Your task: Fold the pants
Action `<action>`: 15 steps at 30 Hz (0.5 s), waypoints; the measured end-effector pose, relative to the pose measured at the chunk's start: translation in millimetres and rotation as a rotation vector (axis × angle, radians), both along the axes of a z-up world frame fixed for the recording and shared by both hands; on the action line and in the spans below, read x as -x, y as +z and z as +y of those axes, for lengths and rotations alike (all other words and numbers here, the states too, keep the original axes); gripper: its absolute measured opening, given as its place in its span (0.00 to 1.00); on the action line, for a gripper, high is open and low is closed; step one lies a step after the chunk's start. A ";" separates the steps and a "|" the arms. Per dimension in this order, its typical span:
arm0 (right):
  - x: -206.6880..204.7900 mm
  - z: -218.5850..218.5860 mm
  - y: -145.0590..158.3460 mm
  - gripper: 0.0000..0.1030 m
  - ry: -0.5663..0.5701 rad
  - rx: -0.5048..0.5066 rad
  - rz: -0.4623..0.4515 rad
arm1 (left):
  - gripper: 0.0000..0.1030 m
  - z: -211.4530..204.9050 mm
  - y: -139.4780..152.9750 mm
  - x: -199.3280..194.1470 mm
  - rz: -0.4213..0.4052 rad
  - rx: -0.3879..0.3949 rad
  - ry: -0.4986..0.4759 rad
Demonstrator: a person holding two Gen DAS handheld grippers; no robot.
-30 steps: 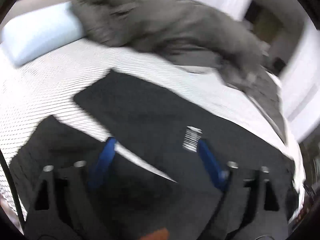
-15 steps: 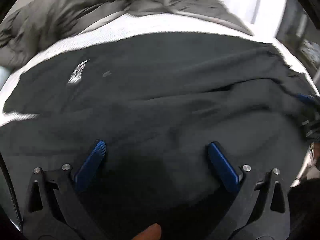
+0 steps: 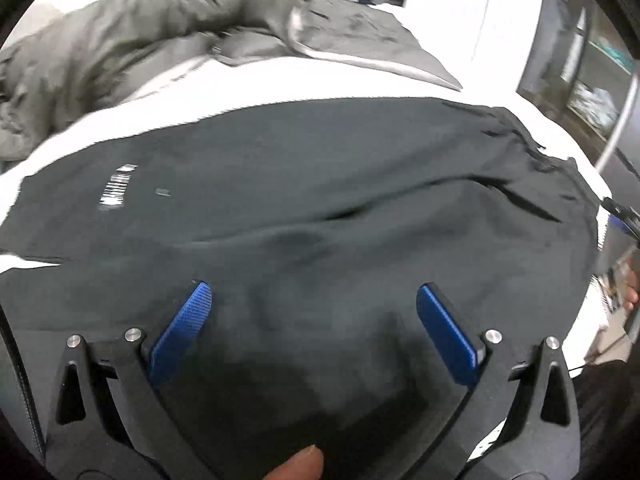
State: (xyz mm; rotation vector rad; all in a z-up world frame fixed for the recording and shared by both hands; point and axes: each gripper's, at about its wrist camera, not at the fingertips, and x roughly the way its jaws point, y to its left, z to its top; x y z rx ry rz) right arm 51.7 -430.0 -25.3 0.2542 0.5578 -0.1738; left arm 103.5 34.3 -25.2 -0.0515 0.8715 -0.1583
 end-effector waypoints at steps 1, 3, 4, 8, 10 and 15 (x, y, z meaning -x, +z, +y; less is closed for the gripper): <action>-2.6 -15.9 -5.7 0.91 -0.011 -0.079 0.009 | 0.99 -5.6 -2.6 -0.6 0.010 -0.001 -0.007; -8.9 -32.6 -19.3 0.83 0.036 -0.216 0.029 | 0.99 -19.3 -6.3 1.0 0.023 -0.026 -0.016; -17.2 -36.2 -26.8 0.74 0.056 -0.275 0.042 | 0.99 -23.8 -8.3 2.2 0.026 -0.041 -0.014; -25.6 -43.1 -30.5 0.12 0.085 -0.352 0.035 | 0.99 -26.1 -16.3 -4.1 0.037 -0.057 0.002; -16.3 -41.7 -13.3 0.12 0.099 -0.329 -0.022 | 0.99 -24.1 -19.5 -8.7 0.040 -0.061 0.016; 13.8 -37.0 -20.3 0.33 -0.022 -0.087 0.115 | 0.99 -19.5 -22.4 -15.6 0.048 -0.067 0.022</action>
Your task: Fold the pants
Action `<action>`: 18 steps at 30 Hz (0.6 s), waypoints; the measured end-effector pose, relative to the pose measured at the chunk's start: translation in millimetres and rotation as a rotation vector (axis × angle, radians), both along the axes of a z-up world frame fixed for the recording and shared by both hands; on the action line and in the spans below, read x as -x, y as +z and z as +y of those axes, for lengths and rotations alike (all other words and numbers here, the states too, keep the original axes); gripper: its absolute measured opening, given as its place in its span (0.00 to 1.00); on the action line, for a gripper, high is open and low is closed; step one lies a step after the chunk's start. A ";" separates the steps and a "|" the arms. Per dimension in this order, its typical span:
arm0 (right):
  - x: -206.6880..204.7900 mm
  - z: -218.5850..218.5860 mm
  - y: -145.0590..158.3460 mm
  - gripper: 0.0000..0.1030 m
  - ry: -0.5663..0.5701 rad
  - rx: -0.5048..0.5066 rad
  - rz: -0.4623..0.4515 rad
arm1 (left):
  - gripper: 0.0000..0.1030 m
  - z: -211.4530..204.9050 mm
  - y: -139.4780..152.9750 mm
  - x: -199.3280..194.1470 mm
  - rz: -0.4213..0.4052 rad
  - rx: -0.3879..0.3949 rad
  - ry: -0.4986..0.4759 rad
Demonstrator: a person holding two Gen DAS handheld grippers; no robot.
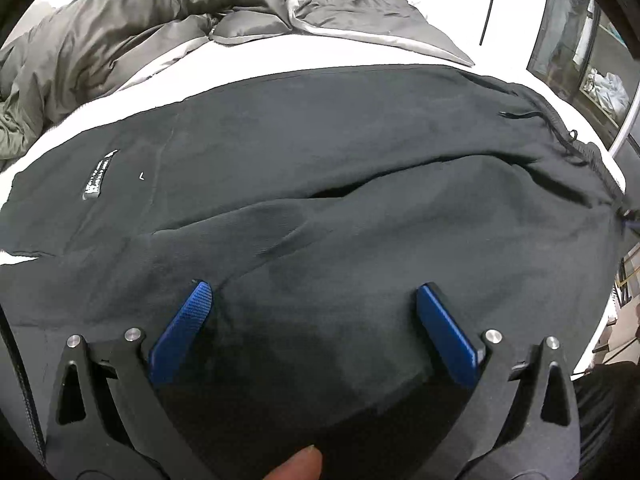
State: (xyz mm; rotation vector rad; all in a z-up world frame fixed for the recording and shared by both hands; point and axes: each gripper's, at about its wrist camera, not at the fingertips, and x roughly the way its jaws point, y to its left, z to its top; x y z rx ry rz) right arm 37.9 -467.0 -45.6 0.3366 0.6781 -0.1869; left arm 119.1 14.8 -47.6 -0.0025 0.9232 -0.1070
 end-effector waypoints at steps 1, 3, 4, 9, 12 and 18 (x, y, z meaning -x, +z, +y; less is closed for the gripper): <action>0.6 -2.5 -4.7 0.41 -0.017 0.027 0.027 | 0.99 -0.6 1.7 1.5 -0.007 -0.007 -0.001; 6.5 5.9 5.5 0.46 -0.025 0.065 -0.053 | 0.99 -4.1 9.9 6.0 -0.043 -0.015 -0.017; 16.4 14.3 19.5 0.49 -0.031 0.121 -0.136 | 0.99 -6.8 14.3 8.5 -0.061 -0.011 -0.033; 8.4 73.1 47.6 0.49 0.176 0.167 -0.239 | 0.99 -39.4 27.9 1.8 -0.104 0.004 -0.126; -18.4 125.2 39.2 0.49 0.395 0.169 -0.146 | 0.99 -64.0 31.6 -19.8 -0.089 0.039 -0.150; -86.5 214.0 -0.7 0.45 0.603 0.303 0.048 | 0.75 -89.5 10.4 -70.8 0.015 0.005 -0.135</action>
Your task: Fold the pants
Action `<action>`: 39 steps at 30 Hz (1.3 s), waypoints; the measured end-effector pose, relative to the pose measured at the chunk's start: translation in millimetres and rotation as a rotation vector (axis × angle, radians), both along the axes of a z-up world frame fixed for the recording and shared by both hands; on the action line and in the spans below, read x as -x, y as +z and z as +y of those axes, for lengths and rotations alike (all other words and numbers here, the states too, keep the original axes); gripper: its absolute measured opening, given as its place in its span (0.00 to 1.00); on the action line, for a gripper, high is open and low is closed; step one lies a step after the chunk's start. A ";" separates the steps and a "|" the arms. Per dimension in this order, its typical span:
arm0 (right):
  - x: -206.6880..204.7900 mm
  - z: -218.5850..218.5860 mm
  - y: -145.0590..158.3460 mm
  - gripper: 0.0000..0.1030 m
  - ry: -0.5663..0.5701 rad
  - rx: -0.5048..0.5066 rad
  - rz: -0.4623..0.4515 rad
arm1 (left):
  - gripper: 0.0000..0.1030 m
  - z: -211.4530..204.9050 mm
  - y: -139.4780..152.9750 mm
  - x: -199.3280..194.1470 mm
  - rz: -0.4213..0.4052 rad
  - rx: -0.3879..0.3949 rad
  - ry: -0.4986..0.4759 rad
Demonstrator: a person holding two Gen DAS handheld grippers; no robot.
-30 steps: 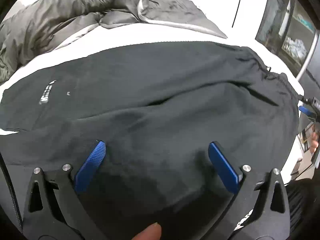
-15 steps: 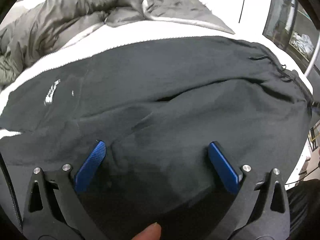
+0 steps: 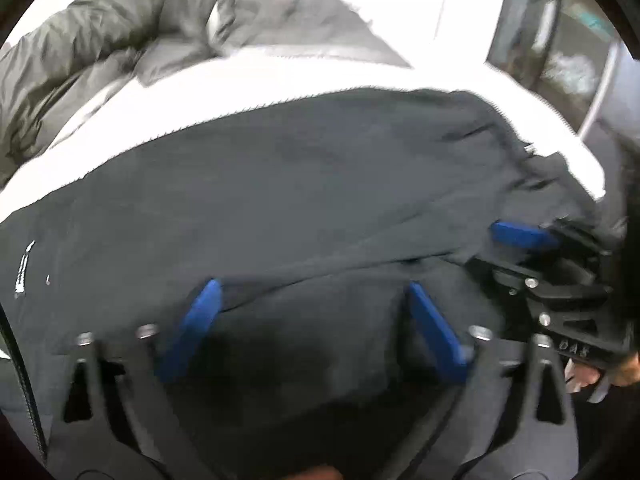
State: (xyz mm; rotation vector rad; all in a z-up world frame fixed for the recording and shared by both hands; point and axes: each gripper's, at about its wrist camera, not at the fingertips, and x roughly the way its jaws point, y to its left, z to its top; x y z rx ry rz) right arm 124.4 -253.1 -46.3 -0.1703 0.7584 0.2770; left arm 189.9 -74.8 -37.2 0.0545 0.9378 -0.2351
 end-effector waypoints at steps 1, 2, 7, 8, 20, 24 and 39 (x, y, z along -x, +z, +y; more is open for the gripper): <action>-5.5 4.4 -6.1 0.45 -0.007 0.061 -0.013 | 0.73 3.6 -5.9 -5.1 0.023 -0.011 0.006; -14.4 1.1 -10.2 0.45 -0.028 0.106 -0.028 | 0.73 10.6 -9.1 -7.8 0.025 -0.009 0.021; -15.0 -85.4 -2.9 0.45 -0.449 0.340 -0.140 | 0.82 54.1 -9.6 0.8 -0.014 -0.073 0.110; -11.8 -103.0 -1.1 0.45 -0.461 0.284 -0.127 | 0.82 64.5 -9.1 5.3 -0.021 -0.066 0.119; 32.2 15.7 13.1 0.65 0.105 -0.030 -0.079 | 0.85 -3.5 -8.1 69.2 -0.083 -0.053 -0.177; 22.3 28.0 -18.7 0.68 0.105 0.137 -0.052 | 0.87 23.9 -15.9 68.6 -0.042 -0.026 -0.133; 1.3 -112.2 5.1 0.76 -0.463 0.215 -0.101 | 0.96 288.5 -18.6 151.3 -0.051 -0.072 0.455</action>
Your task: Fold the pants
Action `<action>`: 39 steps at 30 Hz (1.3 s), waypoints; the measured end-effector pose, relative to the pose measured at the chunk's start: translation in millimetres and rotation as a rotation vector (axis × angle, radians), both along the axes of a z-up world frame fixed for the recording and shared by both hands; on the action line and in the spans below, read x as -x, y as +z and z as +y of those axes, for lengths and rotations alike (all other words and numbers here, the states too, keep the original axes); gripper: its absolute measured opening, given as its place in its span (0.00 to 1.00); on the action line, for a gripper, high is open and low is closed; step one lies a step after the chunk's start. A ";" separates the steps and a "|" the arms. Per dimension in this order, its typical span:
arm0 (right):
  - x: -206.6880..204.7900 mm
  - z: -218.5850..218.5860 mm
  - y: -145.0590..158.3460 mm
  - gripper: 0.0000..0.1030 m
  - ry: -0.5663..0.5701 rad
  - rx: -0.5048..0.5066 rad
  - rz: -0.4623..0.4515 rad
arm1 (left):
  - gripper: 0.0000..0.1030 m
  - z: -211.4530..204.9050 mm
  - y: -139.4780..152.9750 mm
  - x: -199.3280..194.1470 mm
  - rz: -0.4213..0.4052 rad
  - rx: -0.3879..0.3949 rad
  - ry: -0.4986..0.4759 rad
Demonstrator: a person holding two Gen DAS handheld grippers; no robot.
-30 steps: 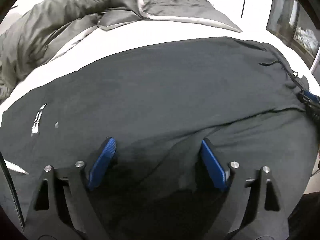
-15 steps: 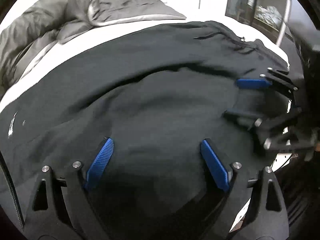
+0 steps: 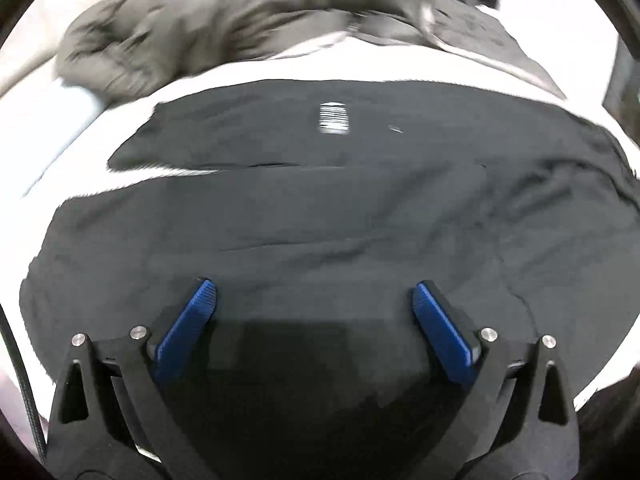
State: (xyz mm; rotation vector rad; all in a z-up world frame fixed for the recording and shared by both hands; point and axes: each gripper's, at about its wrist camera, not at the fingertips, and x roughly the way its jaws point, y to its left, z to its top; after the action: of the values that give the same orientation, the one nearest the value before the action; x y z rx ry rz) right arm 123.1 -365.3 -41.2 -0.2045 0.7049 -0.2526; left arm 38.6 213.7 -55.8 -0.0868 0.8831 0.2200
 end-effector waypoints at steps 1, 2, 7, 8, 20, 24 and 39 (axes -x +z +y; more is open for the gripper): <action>0.9 4.0 2.6 0.76 0.001 0.006 -0.007 | 0.95 7.3 1.8 3.1 -0.006 0.006 0.018; 0.8 7.9 4.6 0.76 0.016 0.001 -0.014 | 0.95 14.0 4.6 5.9 -0.016 0.010 0.033; 15.2 37.7 21.8 0.77 0.133 -0.139 -0.061 | 0.95 -1.2 20.8 -7.6 -0.060 0.050 -0.017; 10.2 44.2 27.1 0.79 0.160 -0.177 -0.069 | 0.95 -9.4 26.8 -18.8 -0.079 0.053 -0.040; -129.8 209.2 31.5 0.79 0.456 -0.236 0.122 | 0.95 -147.9 29.3 -196.4 0.023 0.041 -0.293; -177.2 219.0 -8.4 0.79 0.393 -0.081 0.241 | 0.94 -140.4 -4.0 -222.5 0.169 -0.019 -0.253; -175.1 131.0 42.8 0.81 0.120 -0.099 0.061 | 0.89 -50.6 37.9 -194.5 0.018 0.096 -0.022</action>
State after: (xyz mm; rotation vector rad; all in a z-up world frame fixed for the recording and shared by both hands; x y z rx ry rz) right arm 298.2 -234.4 1.6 -0.1598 0.7613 -0.0963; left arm 233.2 163.1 -18.0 -0.1644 0.9122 0.1584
